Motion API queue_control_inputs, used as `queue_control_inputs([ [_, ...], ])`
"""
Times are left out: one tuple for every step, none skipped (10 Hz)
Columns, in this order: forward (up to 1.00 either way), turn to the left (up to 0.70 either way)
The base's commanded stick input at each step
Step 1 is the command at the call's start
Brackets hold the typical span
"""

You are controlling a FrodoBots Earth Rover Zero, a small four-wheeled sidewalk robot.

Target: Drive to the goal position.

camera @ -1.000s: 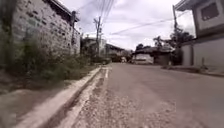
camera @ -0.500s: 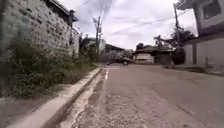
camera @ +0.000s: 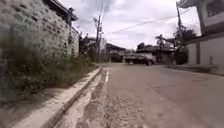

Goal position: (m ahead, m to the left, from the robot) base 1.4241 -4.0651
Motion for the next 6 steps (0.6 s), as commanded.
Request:
queue_control_inputs([
  [0.7,-0.3],
  [0.7,-0.26],
  [0.7,-0.26],
  [0.7,-0.24],
  [0.7,-0.22],
  [0.7,-0.22],
])
